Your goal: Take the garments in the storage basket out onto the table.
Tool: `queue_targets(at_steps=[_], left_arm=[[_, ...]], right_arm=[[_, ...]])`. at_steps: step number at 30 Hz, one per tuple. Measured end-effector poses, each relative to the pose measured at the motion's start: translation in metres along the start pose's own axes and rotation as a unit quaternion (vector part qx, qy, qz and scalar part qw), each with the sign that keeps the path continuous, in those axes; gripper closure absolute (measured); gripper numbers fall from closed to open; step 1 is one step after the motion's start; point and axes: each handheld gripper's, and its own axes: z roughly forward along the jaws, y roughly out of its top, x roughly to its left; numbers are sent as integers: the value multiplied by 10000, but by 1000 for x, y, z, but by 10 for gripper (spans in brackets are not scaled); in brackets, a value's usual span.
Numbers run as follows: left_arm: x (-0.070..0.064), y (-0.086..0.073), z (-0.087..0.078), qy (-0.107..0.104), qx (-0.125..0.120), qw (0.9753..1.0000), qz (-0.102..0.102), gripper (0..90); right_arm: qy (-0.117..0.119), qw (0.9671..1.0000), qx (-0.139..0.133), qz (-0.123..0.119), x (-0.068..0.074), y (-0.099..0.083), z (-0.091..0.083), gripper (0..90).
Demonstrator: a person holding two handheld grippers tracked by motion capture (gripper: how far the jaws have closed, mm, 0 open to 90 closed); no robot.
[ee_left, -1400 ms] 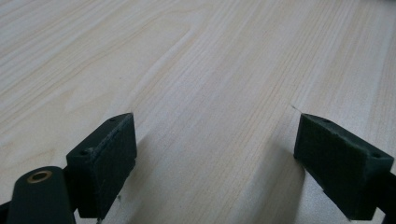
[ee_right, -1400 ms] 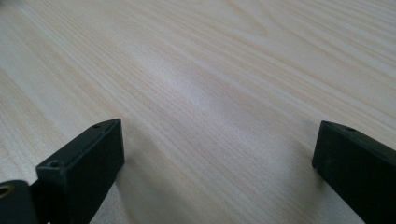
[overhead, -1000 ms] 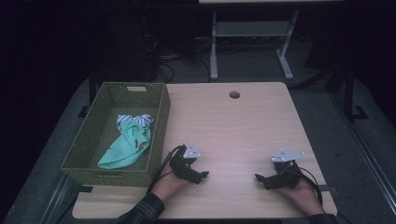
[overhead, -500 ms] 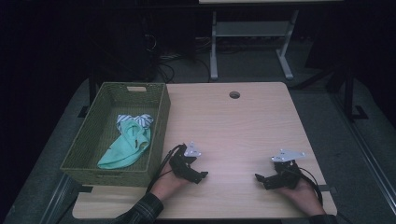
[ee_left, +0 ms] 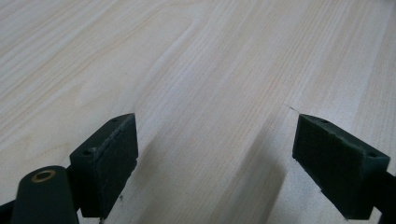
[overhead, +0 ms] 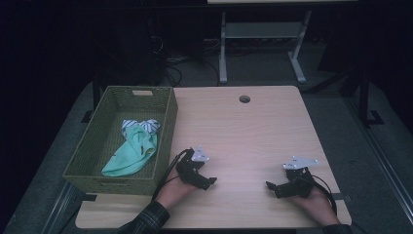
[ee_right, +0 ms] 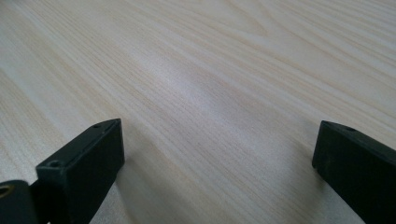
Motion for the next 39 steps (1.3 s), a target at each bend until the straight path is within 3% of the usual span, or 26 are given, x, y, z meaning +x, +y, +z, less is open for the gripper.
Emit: queue_targets(at_steps=[7, 39], left_arm=[[2, 1, -2, -70, -59, 9998, -156, 136], [5, 10, -12, -19, -126, 9996, -242, 137]], right_arm=[[7, 10000, 15, 29, 0, 0, 0, 18], [-8, 10000, 0, 70, 1, 0, 0, 18]])
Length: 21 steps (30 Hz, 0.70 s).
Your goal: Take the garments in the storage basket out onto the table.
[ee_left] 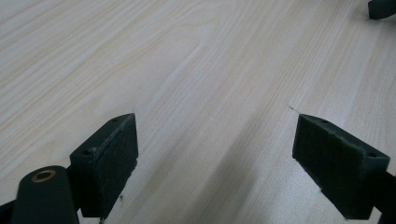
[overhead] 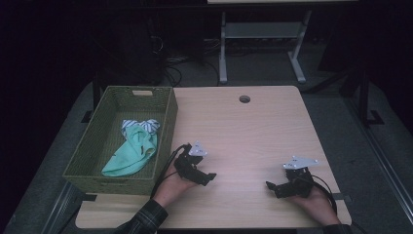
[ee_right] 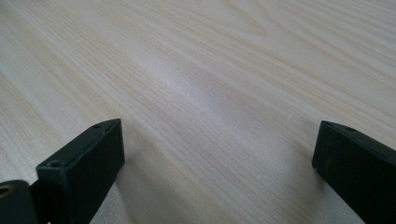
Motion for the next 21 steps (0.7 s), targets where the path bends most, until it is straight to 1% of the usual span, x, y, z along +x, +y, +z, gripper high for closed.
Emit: queue_targets(at_steps=[3, 4, 5, 8, 9, 15, 21], left_arm=[[0, 1, -1, 10, -20, 10000, -1, 137], [0, 1, -1, 2, -26, 10000, -37, 137], [0, 2, -2, 12, -15, 10000, -6, 137], [0, 2, -3, 14, -15, 10000, -15, 137], [0, 3, -3, 7, -24, 10000, -44, 137], [0, 5, -7, 21, -53, 10000, -5, 137], [0, 7, -9, -3, -90, 10000, -14, 137]], right_arm=[[-1, 10000, -4, 1, 0, 0, 0, 18], [0, 10000, -5, 2, 0, 0, 0, 18], [-2, 10000, -6, 0, 0, 0, 0, 18], [-2, 10000, -10, 4, 0, 0, 0, 18], [-2, 10000, -11, 4, 0, 0, 0, 18], [-2, 10000, -10, 4, 0, 0, 0, 18], [-3, 10000, -10, 4, 0, 0, 0, 18]])
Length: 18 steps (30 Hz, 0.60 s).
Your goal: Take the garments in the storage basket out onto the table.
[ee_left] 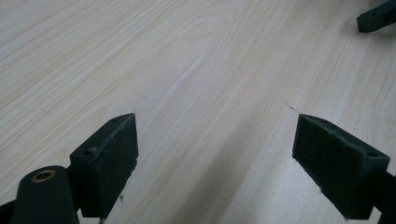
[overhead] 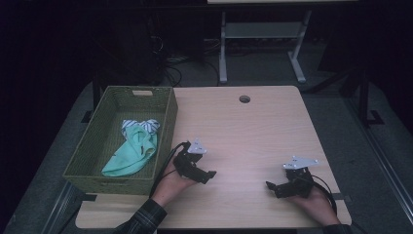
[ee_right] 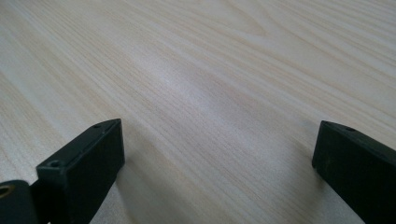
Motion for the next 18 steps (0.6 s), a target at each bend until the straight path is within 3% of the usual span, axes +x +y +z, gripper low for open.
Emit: queue_targets(at_steps=[18], left_arm=[[0, 8, -7, -18, 88, 9999, 72, 138]], right_arm=[[0, 10000, -1, 0, 0, 0, 0, 18]])
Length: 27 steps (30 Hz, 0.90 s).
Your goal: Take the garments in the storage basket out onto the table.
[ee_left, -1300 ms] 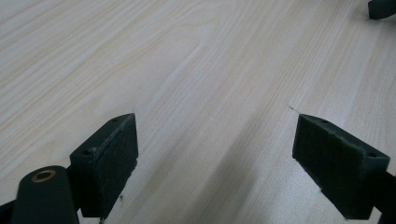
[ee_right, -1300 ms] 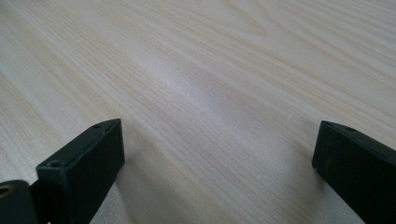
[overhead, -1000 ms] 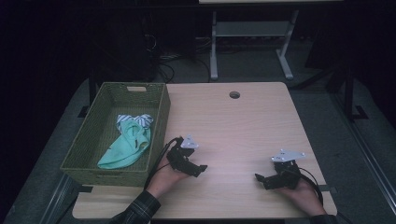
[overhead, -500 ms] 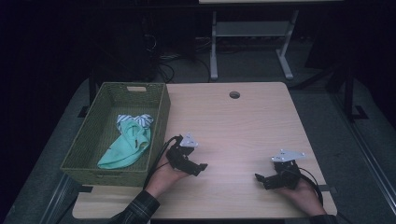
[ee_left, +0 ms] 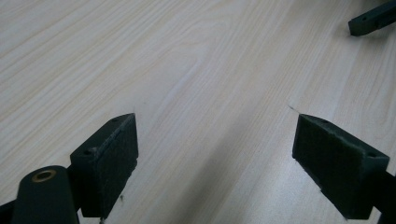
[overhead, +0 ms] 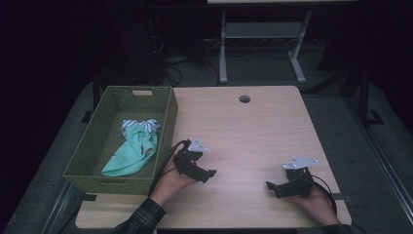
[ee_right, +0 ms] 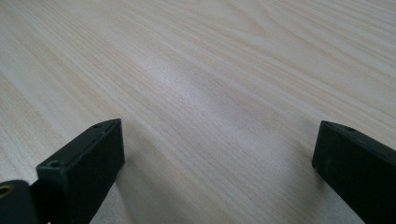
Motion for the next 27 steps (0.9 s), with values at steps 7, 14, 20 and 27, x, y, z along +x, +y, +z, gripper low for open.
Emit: queue_targets(at_steps=[7, 14, 20, 27], left_arm=[[1, 5, -5, -7, -26, 10000, -20, 138], [2, 13, -11, -13, -61, 10000, 3, 139], [4, 17, -15, -68, -36, 10000, -20, 139], [6, 23, -19, -111, -15, 9999, 31, 139]], right_arm=[[-1, 10000, -1, 2, 0, 0, 0, 18], [1, 10000, 2, -5, 0, 0, 0, 18], [0, 10000, 0, 11, 0, 0, 0, 18], [-1, 10000, 1, 10, 0, 0, 0, 18]])
